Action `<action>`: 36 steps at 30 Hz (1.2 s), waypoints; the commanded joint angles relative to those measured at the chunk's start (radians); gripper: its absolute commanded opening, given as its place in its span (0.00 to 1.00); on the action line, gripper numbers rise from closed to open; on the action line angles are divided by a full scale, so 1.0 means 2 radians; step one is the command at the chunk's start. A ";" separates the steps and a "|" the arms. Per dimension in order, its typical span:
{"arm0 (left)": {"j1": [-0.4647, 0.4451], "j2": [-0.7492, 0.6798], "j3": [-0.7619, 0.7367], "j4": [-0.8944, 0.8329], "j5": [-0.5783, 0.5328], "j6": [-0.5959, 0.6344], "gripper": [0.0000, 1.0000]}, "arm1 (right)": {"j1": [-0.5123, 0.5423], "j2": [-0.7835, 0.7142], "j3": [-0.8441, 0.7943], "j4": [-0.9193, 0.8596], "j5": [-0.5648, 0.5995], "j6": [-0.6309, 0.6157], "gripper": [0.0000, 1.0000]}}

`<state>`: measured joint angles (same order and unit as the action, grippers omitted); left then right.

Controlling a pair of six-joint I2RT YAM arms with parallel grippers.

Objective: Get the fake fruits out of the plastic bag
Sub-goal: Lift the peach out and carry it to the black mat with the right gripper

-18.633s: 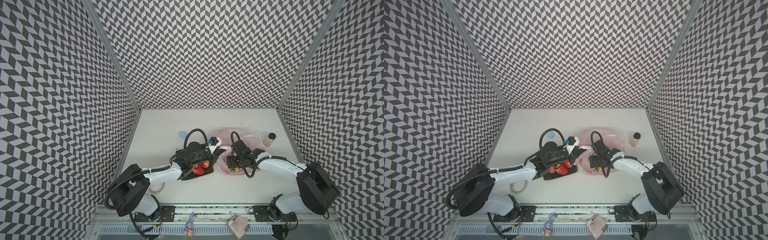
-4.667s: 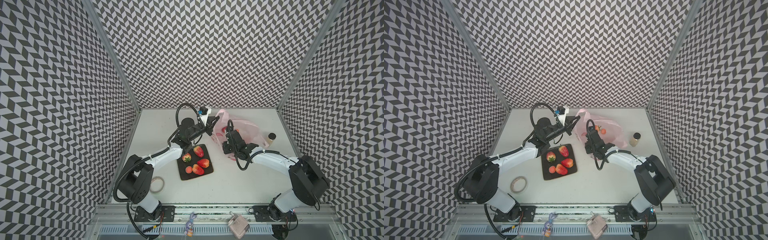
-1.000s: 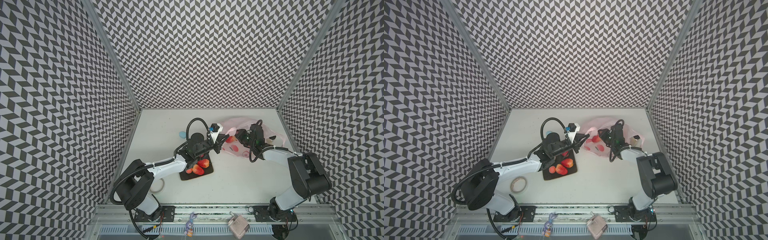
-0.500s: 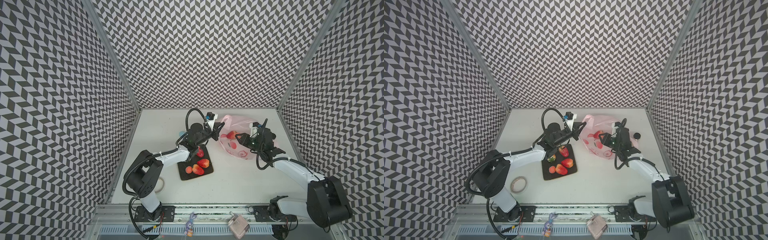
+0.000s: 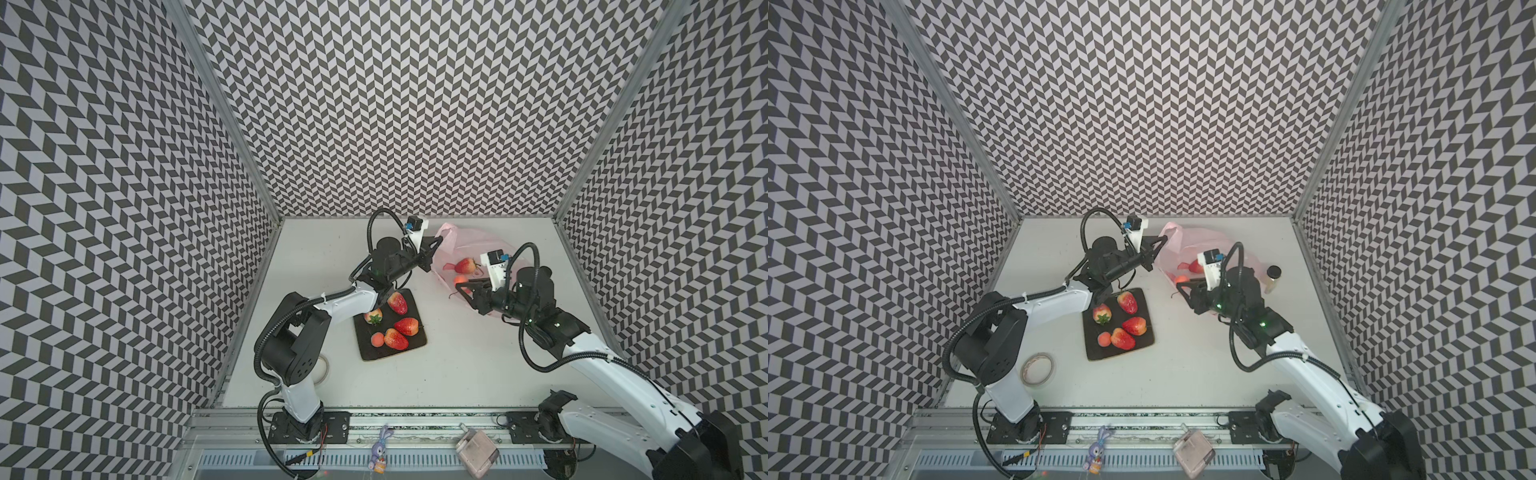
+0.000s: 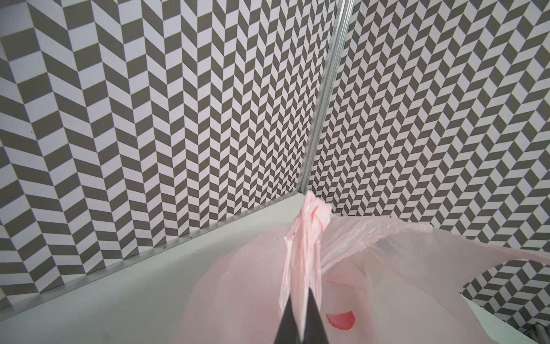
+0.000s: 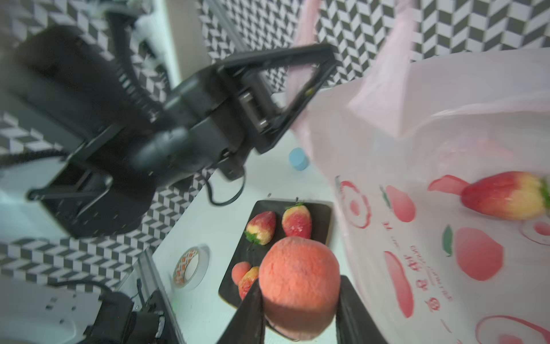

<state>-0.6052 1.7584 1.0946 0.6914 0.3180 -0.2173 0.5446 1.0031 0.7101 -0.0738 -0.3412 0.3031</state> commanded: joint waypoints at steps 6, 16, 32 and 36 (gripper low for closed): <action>0.007 -0.003 0.012 -0.011 0.003 0.011 0.00 | 0.144 0.099 0.051 0.060 0.117 -0.053 0.36; 0.021 -0.020 0.004 -0.029 0.009 0.021 0.00 | 0.190 0.304 0.141 0.119 0.136 -0.007 0.37; 0.030 -0.023 -0.001 -0.036 0.010 0.025 0.00 | 0.200 0.458 0.215 0.085 0.167 -0.002 0.41; 0.030 -0.024 -0.001 -0.035 0.011 0.026 0.00 | 0.200 0.467 0.217 0.085 0.169 -0.003 0.44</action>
<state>-0.5396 1.7363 1.0904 0.5961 0.3267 -0.1715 0.9386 1.8988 1.1400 0.1211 -0.0071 0.2962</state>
